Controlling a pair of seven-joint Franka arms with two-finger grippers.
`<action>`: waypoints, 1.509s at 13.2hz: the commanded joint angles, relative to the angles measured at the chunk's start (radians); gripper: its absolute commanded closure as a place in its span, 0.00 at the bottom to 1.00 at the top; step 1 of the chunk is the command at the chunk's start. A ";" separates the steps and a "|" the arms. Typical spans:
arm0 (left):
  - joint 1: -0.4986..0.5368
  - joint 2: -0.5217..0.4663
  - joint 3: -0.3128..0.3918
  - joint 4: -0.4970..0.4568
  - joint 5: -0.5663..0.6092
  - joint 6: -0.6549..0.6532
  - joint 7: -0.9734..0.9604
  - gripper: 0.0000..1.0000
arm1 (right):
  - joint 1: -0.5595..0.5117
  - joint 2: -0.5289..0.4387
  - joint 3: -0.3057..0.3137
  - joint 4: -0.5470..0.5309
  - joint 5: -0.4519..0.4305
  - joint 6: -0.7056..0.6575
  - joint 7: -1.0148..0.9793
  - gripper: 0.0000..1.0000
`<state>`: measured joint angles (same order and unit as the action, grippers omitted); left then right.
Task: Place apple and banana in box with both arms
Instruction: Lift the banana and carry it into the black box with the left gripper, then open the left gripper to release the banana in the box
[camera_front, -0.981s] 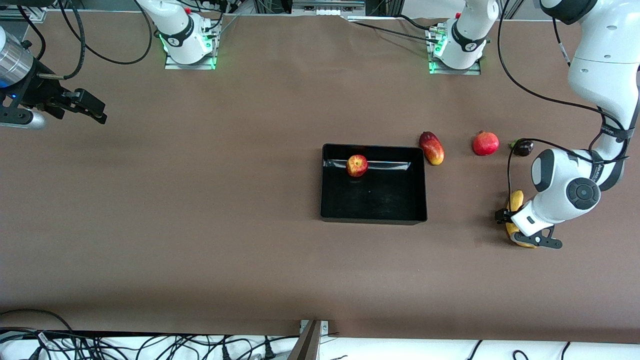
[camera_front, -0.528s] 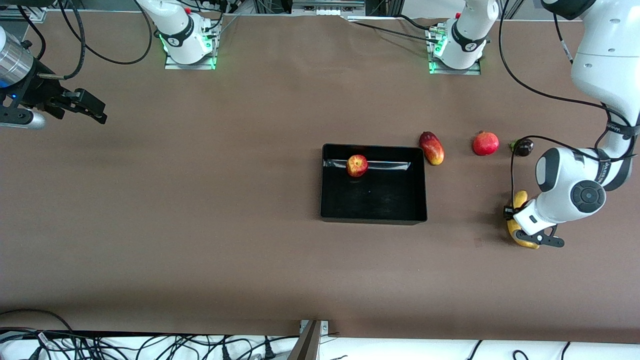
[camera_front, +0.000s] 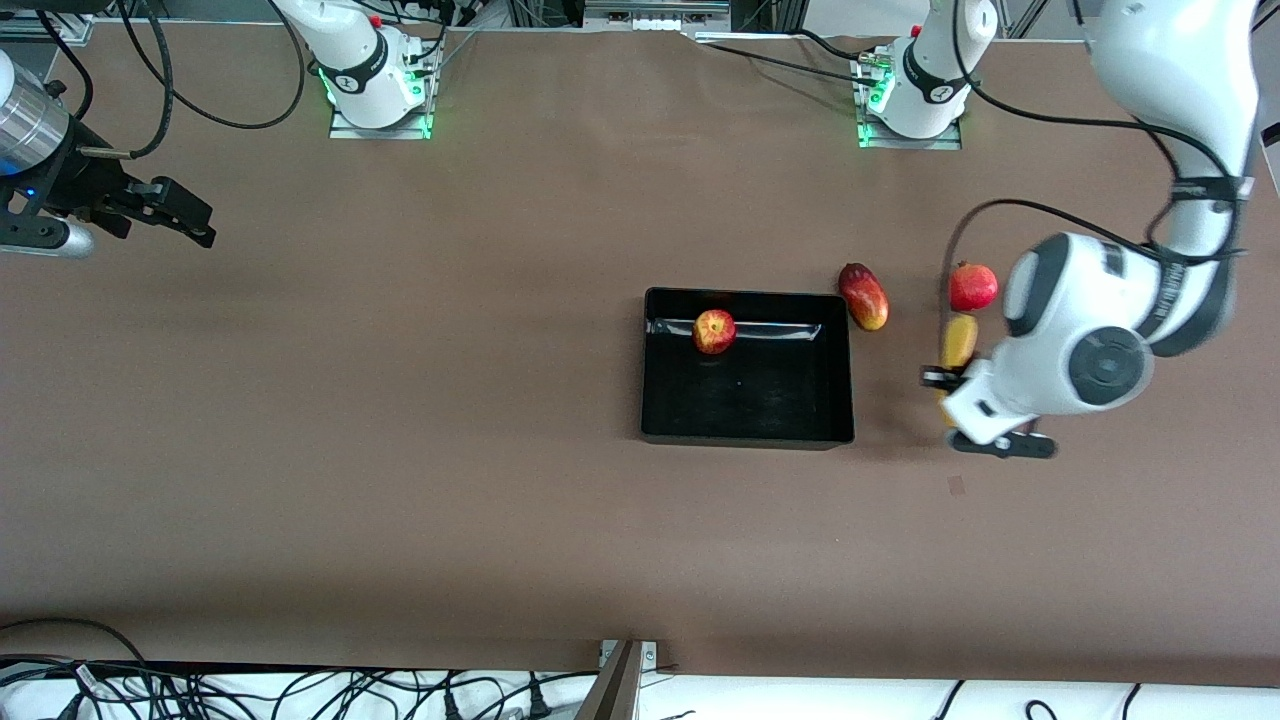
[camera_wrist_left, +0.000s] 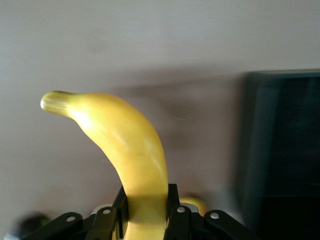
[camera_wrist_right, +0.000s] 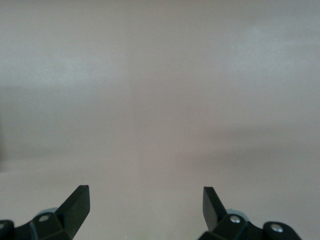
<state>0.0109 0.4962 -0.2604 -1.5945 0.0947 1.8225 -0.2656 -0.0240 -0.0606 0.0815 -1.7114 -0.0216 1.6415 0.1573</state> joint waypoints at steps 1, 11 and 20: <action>-0.130 -0.005 0.015 0.013 -0.078 -0.019 -0.199 1.00 | -0.005 0.007 0.004 0.019 0.006 -0.011 -0.007 0.00; -0.258 0.166 -0.043 0.013 -0.034 0.231 -0.372 1.00 | -0.005 0.007 0.000 0.019 0.006 -0.012 -0.012 0.00; -0.256 0.277 -0.066 0.005 0.082 0.376 -0.457 0.37 | -0.005 0.007 0.003 0.019 0.006 -0.011 -0.009 0.00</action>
<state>-0.2485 0.7587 -0.3187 -1.5966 0.1533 2.1783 -0.7012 -0.0241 -0.0604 0.0802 -1.7114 -0.0216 1.6412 0.1573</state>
